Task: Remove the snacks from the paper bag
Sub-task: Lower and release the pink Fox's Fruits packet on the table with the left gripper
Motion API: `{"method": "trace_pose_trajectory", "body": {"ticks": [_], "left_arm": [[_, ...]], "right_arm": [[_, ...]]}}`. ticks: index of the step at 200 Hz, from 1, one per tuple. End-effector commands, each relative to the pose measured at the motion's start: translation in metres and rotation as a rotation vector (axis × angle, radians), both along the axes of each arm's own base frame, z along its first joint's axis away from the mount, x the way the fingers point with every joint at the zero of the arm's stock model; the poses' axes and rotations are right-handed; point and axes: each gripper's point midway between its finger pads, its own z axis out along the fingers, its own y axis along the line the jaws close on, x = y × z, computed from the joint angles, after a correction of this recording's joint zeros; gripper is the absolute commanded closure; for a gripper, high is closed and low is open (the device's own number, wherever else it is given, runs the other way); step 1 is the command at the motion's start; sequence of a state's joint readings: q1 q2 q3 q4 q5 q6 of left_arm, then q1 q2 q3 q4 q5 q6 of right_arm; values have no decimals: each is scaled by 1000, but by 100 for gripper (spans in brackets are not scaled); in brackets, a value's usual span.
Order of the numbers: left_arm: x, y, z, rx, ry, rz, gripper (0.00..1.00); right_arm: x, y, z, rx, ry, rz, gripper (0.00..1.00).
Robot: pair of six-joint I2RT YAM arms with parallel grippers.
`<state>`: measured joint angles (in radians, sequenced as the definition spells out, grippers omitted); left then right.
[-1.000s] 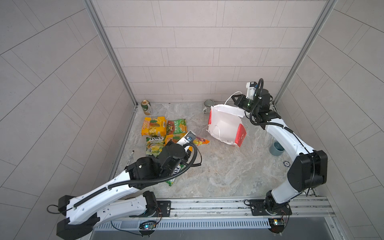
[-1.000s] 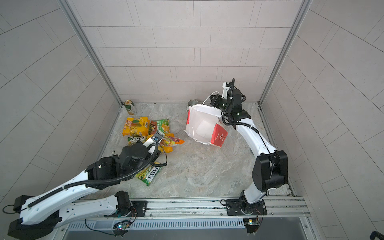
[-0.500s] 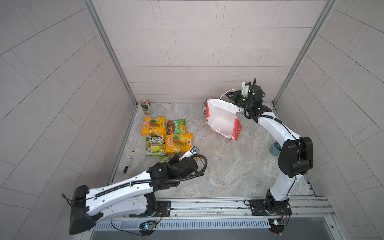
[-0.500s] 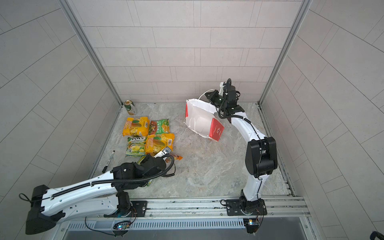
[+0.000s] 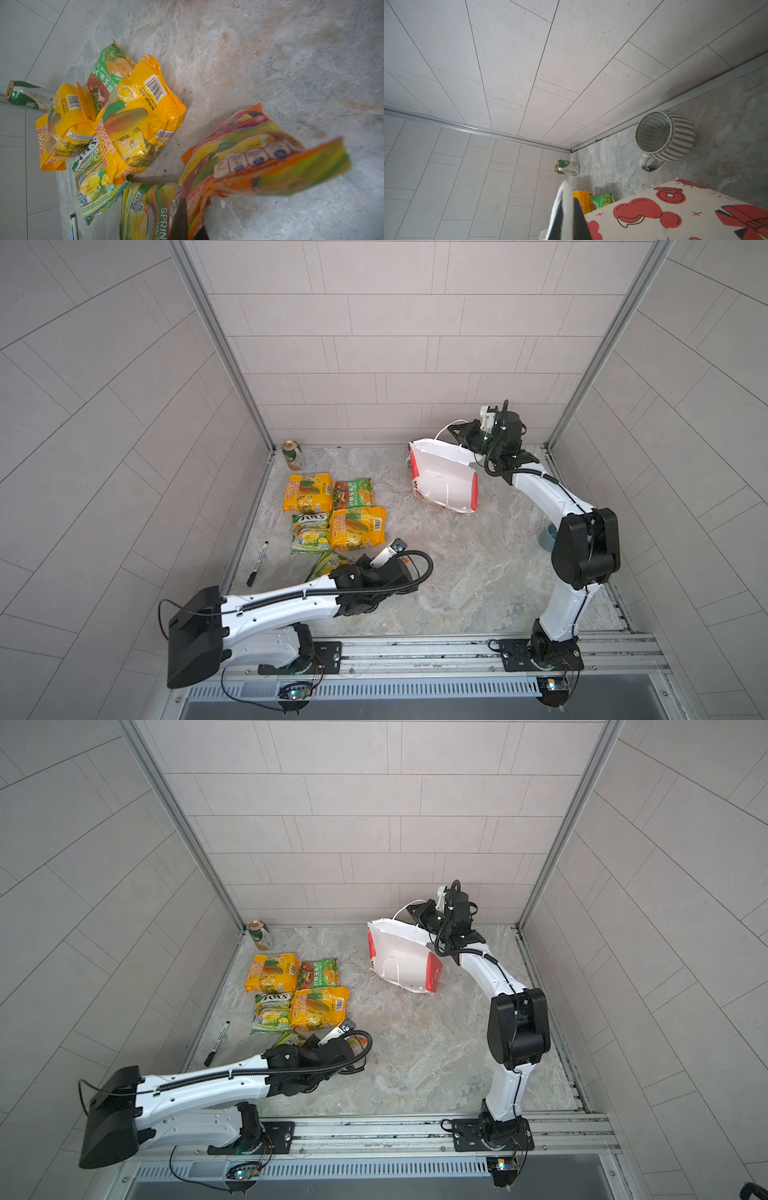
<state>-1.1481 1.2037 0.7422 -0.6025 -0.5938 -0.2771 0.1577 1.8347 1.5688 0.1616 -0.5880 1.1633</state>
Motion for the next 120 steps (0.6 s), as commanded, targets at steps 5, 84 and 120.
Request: {"method": "trace_pose_trajectory", "body": {"ticks": [5,84,120], "left_arm": [[4,-7,8,-47,-17,46,100],[-2,-8,-5,-22,47,61,57],[-5,-2,6,32,59,12,50]], "right_arm": [[4,-4,14,27,-29,-17,88],[22,-12,19,40,-17,-39,76],[26,-23,16,30,-11,-63,74]]}}
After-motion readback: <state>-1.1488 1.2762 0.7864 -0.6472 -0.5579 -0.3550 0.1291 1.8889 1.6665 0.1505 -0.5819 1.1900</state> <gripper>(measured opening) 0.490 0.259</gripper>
